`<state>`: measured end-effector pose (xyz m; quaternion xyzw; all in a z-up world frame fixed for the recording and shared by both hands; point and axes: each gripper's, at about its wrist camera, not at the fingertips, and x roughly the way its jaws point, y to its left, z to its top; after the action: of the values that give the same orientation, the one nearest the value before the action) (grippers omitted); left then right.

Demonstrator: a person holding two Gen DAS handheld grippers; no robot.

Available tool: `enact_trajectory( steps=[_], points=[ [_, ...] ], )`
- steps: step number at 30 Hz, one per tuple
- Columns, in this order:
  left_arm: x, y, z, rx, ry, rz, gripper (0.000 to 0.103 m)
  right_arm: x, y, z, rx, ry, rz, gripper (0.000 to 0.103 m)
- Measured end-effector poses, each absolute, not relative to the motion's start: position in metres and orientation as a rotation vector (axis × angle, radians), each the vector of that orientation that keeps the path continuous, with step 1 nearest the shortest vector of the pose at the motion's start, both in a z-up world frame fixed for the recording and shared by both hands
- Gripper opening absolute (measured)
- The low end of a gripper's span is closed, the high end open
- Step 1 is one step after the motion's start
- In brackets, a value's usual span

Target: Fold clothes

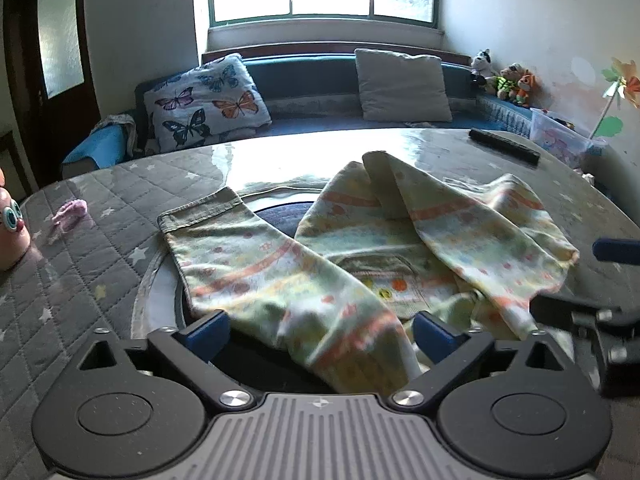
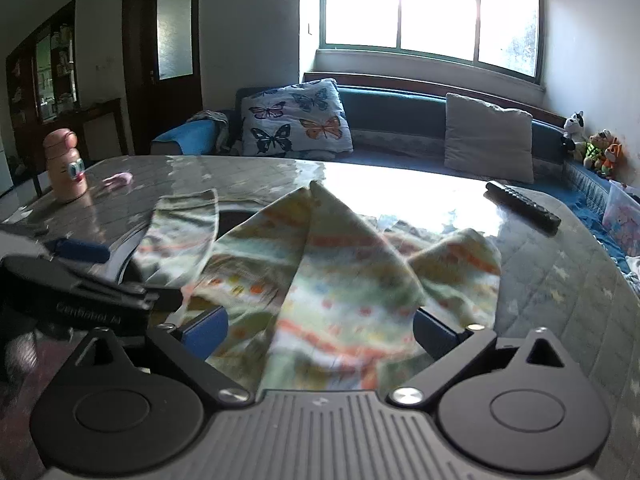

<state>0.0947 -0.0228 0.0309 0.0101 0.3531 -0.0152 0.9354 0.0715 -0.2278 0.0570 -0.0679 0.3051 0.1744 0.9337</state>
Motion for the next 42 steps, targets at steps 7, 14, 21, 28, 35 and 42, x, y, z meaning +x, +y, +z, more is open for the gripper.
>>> enact_trajectory(
  steps=[7,14,21,28,35,42],
  points=[
    [0.120,-0.018,0.022,-0.016,0.749,-0.064,0.077,0.140,-0.215,0.056,-0.154,0.640,0.343,0.087],
    [0.133,-0.015,0.015,-0.033,0.779,-0.096,0.070,0.199,-0.180,0.050,-0.231,0.621,0.345,0.081],
    [0.147,-0.013,0.013,-0.038,0.798,-0.108,0.069,0.243,-0.145,0.030,-0.352,0.633,0.340,0.068],
    [0.153,-0.011,0.010,-0.022,0.809,-0.127,0.043,0.257,-0.154,0.020,-0.373,0.674,0.297,0.018],
    [0.147,-0.009,0.013,-0.022,0.800,-0.133,0.008,0.235,-0.206,0.047,-0.295,0.626,0.237,0.003],
    [0.123,0.004,0.022,-0.037,0.767,-0.086,0.002,0.190,-0.282,0.083,-0.206,0.550,0.123,0.002]
  ],
)
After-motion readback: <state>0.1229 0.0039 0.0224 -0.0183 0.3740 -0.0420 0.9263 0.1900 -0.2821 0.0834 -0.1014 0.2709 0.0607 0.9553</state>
